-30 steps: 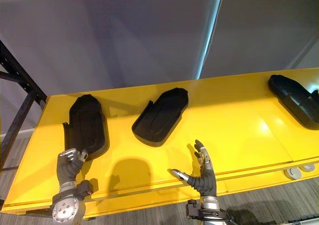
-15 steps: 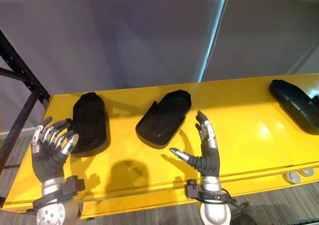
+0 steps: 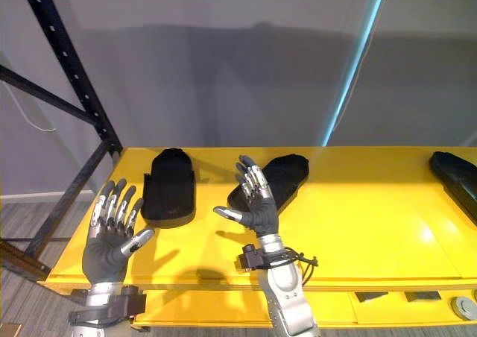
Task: Walk over and take plastic housings, then place them on the shelf
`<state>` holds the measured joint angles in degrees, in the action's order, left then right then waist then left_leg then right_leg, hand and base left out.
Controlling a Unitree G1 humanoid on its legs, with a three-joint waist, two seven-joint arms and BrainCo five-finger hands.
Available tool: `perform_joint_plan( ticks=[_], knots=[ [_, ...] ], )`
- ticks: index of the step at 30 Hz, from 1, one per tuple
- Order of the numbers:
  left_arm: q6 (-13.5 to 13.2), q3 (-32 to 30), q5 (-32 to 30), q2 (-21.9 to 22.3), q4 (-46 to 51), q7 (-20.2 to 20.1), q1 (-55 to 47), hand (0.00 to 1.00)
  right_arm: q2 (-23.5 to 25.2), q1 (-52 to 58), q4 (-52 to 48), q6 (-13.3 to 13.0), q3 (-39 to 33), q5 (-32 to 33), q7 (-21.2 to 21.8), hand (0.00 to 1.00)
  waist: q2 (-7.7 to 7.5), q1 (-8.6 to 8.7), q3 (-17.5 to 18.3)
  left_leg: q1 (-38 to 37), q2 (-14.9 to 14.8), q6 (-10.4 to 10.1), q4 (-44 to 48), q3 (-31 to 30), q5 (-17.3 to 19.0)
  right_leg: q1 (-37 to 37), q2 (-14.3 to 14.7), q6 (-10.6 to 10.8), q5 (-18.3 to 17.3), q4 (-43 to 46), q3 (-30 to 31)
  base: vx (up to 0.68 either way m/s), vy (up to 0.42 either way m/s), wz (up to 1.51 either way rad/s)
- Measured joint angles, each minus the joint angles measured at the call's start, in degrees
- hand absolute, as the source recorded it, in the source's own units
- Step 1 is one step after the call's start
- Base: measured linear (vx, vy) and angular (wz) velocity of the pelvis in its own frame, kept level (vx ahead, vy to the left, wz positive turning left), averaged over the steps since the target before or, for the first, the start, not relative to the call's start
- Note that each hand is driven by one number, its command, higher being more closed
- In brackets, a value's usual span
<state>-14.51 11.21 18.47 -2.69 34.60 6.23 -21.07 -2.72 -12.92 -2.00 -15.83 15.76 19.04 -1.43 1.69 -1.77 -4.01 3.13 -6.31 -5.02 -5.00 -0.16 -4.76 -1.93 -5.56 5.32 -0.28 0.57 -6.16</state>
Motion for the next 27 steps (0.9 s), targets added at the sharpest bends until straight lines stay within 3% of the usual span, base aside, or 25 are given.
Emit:
perform_joint_plan(
  ticks=[4,8,14,19,22,24,26,27],
  knots=[
    [-0.01,1.1,0.02,-0.2,-2.94,-0.64,-2.55,0.0,1.29,-0.85,5.93,0.02,0.13,1.19,-0.37,0.0,-0.04,-0.71,1.17,1.16,0.23,-0.06,-0.15,-1.64,-0.59,-0.12,-0.2,0.0,-0.01,-0.01,-2.02,-0.03,0.018,0.24],
    [-0.07,0.94,-5.52,-0.07,-6.85,0.19,-5.31,0.0,1.7,-1.04,10.99,0.02,-0.01,3.06,-0.92,0.0,-0.09,-2.27,1.73,1.71,0.26,-0.16,-0.14,-3.01,-1.17,0.01,-0.17,-0.02,0.0,-0.01,-2.95,-0.01,0.008,0.15],
    [-0.54,-3.07,-19.94,1.87,-15.83,8.5,-7.51,0.0,1.84,-3.06,19.47,0.01,-3.42,5.04,-4.48,0.0,-0.16,-3.7,2.44,3.59,0.42,-0.42,0.02,-6.47,-2.4,0.2,-0.07,-0.16,-0.09,0.01,-6.47,-0.02,0.001,0.28],
    [-0.53,-3.97,-24.43,1.36,-18.08,10.91,-9.68,0.0,1.09,-3.04,22.76,-0.03,-7.39,4.65,-8.31,0.0,-0.23,-4.49,2.43,3.83,0.79,-0.6,-0.15,-10.14,-2.92,1.81,-0.09,-0.43,-0.88,0.06,-10.05,-0.04,-0.003,0.41],
    [-0.55,-2.01,-26.24,1.2,-18.06,12.75,-7.53,0.0,1.06,2.49,10.55,0.02,-10.35,2.99,-9.55,0.0,-0.39,-4.54,2.36,4.17,0.91,-0.67,-0.16,-10.86,-2.83,1.83,-0.1,0.11,-1.47,0.05,-10.62,-0.03,-0.001,0.13],
    [-0.65,0.92,-28.55,0.43,-18.07,13.94,-4.54,0.0,0.84,10.31,-7.81,-1.08,-13.17,0.52,-8.31,0.0,-1.54,-2.43,2.29,3.03,0.69,-0.61,0.52,-8.31,-2.58,1.33,-0.23,-0.05,-1.16,1.0,-7.98,0.03,0.015,-0.47],
    [-0.98,2.2,-29.51,-0.24,-18.07,14.18,-2.75,0.0,0.64,12.41,-13.5,-2.3,-15.44,-0.09,-7.39,0.0,-2.6,-1.69,1.81,2.43,0.33,-0.55,2.87,-5.63,-0.81,0.33,-0.16,-0.11,-1.16,2.42,-4.55,0.03,0.019,-0.92],
    [-1.17,2.82,-30.2,-0.56,-18.07,14.28,-1.31,0.0,0.33,13.25,-16.87,-3.1,-17.49,-0.34,-6.84,0.0,-3.47,-0.96,1.25,2.63,0.02,-0.67,6.81,-3.38,1.72,-0.23,0.07,-0.13,-1.15,3.51,-1.32,0.0,0.023,-1.47]
  ],
)
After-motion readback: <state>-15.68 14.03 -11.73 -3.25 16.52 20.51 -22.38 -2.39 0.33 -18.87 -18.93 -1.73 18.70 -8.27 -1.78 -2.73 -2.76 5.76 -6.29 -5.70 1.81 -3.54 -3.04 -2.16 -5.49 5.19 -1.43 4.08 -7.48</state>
